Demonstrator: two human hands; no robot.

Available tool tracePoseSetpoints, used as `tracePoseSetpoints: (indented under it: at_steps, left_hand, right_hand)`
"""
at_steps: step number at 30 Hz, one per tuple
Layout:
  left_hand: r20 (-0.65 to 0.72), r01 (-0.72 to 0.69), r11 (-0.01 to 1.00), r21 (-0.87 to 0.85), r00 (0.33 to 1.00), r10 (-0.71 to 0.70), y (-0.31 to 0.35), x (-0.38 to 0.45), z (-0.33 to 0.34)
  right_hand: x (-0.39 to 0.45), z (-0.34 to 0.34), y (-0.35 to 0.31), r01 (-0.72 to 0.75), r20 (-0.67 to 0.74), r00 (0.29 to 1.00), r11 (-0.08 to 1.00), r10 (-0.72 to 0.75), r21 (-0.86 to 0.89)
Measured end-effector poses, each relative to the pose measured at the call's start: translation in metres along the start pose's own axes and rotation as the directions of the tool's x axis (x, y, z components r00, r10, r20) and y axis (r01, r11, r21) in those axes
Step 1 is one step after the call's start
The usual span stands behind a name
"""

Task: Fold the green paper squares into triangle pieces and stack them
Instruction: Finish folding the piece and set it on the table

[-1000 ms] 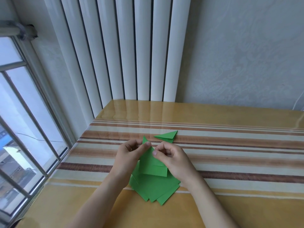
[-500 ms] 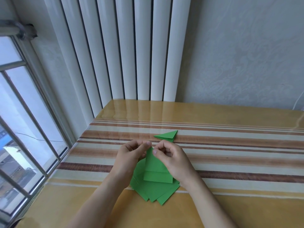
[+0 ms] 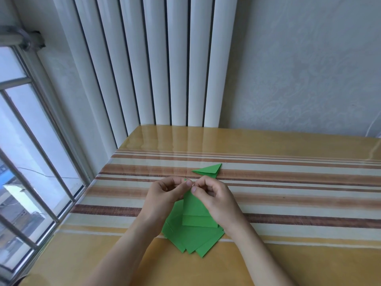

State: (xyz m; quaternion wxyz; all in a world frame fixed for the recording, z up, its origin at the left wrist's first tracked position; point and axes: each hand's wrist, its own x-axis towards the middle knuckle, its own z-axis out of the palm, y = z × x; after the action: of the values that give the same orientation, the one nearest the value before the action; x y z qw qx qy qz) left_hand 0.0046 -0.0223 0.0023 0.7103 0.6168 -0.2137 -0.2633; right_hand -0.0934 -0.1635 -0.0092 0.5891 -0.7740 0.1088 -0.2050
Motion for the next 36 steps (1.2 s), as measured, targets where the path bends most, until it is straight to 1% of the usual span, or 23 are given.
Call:
tracePoseSetpoints:
  at_steps: [3, 7, 11, 16, 19, 23, 26, 28, 30, 32, 36]
  left_hand:
    - [-0.022, 0.004, 1.000, 0.018, 1.000, -0.004, 0.002, 0.000, -0.002]
    - [-0.063, 0.000, 1.000, -0.002, 0.998, 0.000, 0.002, 0.001, -0.003]
    - [-0.178, -0.031, 0.999, -0.028, 0.984, 0.025, 0.004, 0.003, -0.003]
    - [-0.319, -0.069, 0.997, -0.046, 0.946, 0.051, 0.006, 0.009, -0.011]
    - [-0.348, -0.054, 0.995, -0.088, 0.937, 0.020, 0.004, 0.011, -0.014]
    - [-0.329, -0.036, 0.995, -0.093, 0.944, 0.004, 0.001, 0.011, -0.013]
    - [-0.327, -0.013, 0.997, -0.077, 0.945, -0.013, 0.000, 0.013, -0.015]
    - [-0.300, 0.020, 0.999, -0.046, 0.953, -0.033, 0.001, 0.013, -0.017]
    - [-0.236, 0.048, 0.998, 0.052, 0.971, -0.034, 0.002, 0.012, -0.017]
    - [-0.136, 0.042, 0.986, 0.159, 0.991, -0.020, 0.002, 0.009, -0.016]
    - [0.062, -0.001, 0.969, 0.249, 0.998, -0.015, 0.004, 0.005, -0.012]
  right_hand:
    - [-0.001, 0.004, 0.001, -0.005, -0.002, 1.000, 1.000, 0.005, -0.004]
    - [0.001, 0.007, 0.001, 0.003, 0.001, 1.000, 1.000, -0.003, -0.029]
    - [0.000, 0.003, 0.000, -0.026, 0.001, 1.000, 0.998, 0.026, -0.054]
    - [0.001, -0.002, 0.001, -0.100, -0.043, 0.994, 0.991, 0.096, -0.086]
    - [0.000, -0.004, 0.000, -0.163, -0.065, 0.985, 0.986, 0.160, -0.039]
    - [-0.001, -0.005, -0.001, -0.184, -0.104, 0.978, 0.982, 0.179, -0.039]
    - [0.000, -0.007, -0.002, -0.190, -0.154, 0.970, 0.982, 0.188, -0.001]
    - [0.001, -0.009, -0.001, -0.190, -0.204, 0.959, 0.980, 0.196, 0.049]
    - [0.002, -0.009, 0.001, -0.183, -0.229, 0.951, 0.976, 0.207, 0.121]
    - [0.003, -0.012, 0.001, -0.181, -0.229, 0.948, 0.968, 0.219, 0.175]
    - [0.000, -0.015, -0.006, -0.222, -0.186, 0.937, 0.914, 0.296, 0.340]
